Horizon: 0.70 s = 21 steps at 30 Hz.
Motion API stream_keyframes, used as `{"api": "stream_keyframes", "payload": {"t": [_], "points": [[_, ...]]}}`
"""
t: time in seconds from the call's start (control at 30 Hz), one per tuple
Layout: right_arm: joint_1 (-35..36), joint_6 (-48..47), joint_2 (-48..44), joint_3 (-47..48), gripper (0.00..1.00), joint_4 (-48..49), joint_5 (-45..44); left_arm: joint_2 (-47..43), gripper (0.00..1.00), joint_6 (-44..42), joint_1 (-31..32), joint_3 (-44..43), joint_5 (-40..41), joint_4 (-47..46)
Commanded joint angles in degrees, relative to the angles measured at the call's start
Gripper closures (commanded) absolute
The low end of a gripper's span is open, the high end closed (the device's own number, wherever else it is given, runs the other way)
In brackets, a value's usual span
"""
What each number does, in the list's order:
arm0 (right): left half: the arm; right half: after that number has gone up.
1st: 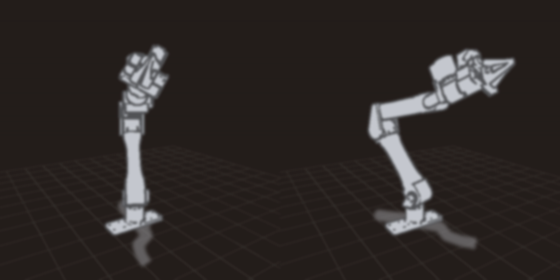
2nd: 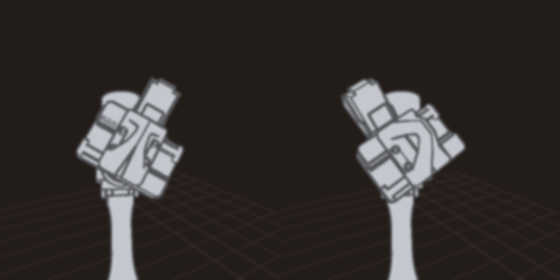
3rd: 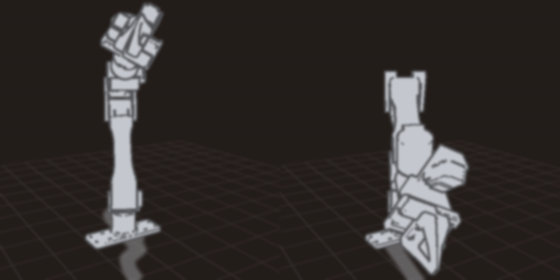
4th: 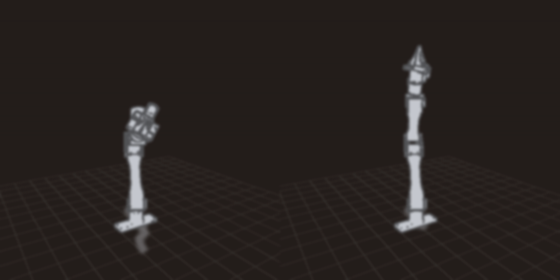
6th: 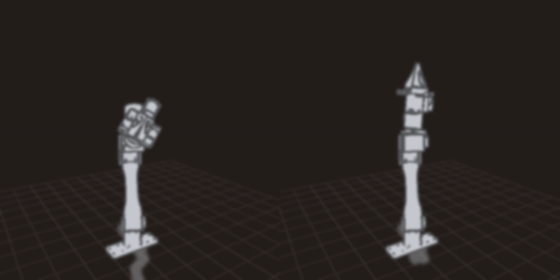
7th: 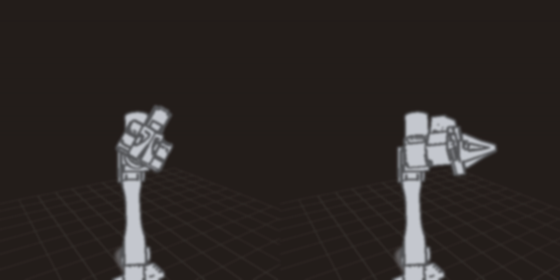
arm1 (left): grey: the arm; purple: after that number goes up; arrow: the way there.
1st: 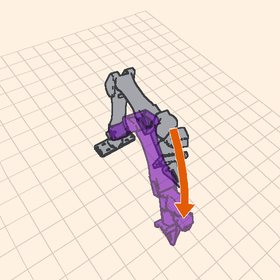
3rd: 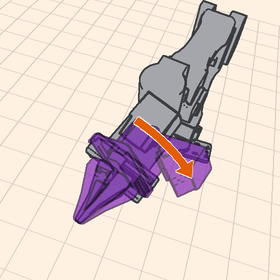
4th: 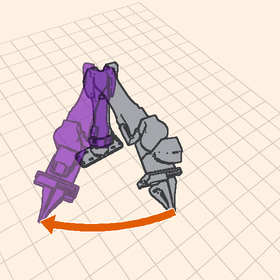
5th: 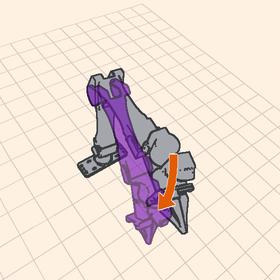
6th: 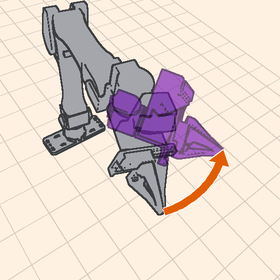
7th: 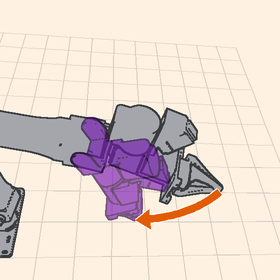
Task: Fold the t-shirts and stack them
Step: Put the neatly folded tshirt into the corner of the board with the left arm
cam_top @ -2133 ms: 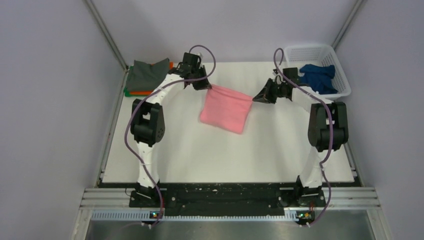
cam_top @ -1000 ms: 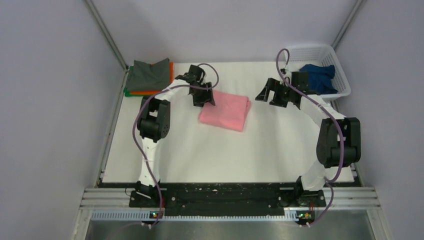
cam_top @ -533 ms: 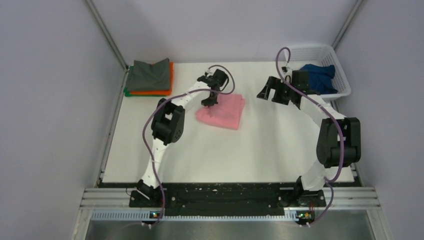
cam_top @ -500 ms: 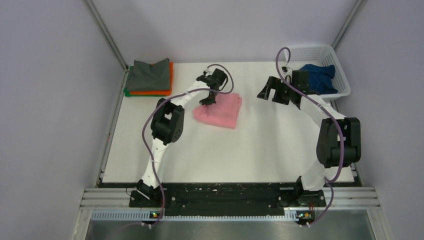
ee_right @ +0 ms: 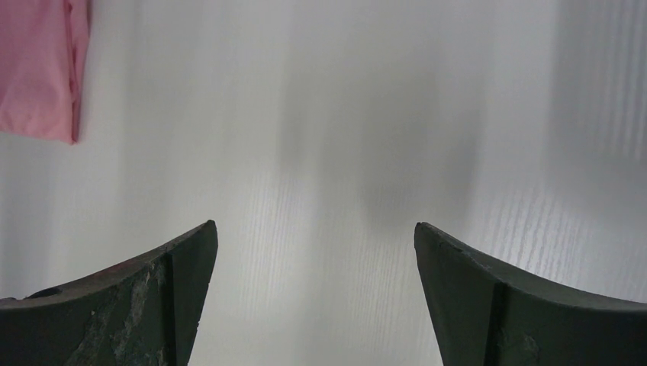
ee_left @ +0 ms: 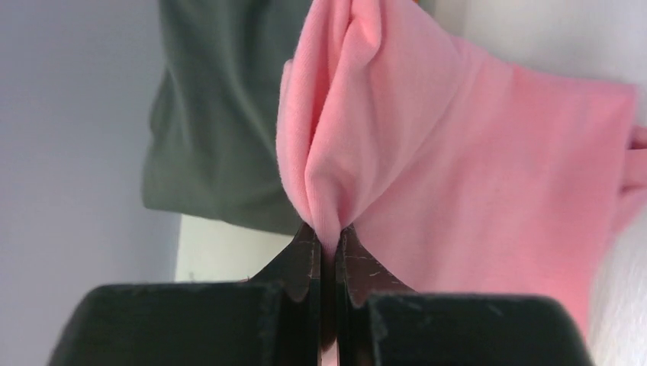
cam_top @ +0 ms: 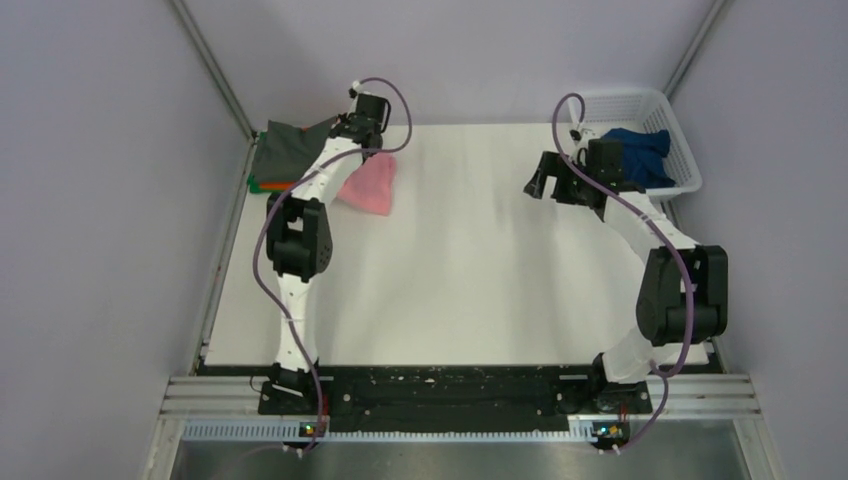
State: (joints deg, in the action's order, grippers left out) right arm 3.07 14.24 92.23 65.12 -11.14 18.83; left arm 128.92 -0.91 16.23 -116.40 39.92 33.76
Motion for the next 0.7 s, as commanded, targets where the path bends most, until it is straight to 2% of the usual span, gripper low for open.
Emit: {"api": "stream_keyframes", "payload": {"t": [0.0, 0.27, 0.67], "points": [[-0.4, -2.5, -1.8, 0.3, 0.01, 0.5, -3.3, -4.8, 1.0, -7.5, -2.0, -6.0, -0.1, -6.6], [-0.4, -3.3, 1.0, 1.9, 0.01, -0.5, -1.5, -5.3, 1.0, -15.4, -4.4, -10.3, 1.9, -13.0], [-0.4, -4.1, 1.6, 2.5, 0.01, -1.0, -1.4, -9.4, 1.0, -14.5, -6.4, -11.7, -2.1, -15.2]]}}
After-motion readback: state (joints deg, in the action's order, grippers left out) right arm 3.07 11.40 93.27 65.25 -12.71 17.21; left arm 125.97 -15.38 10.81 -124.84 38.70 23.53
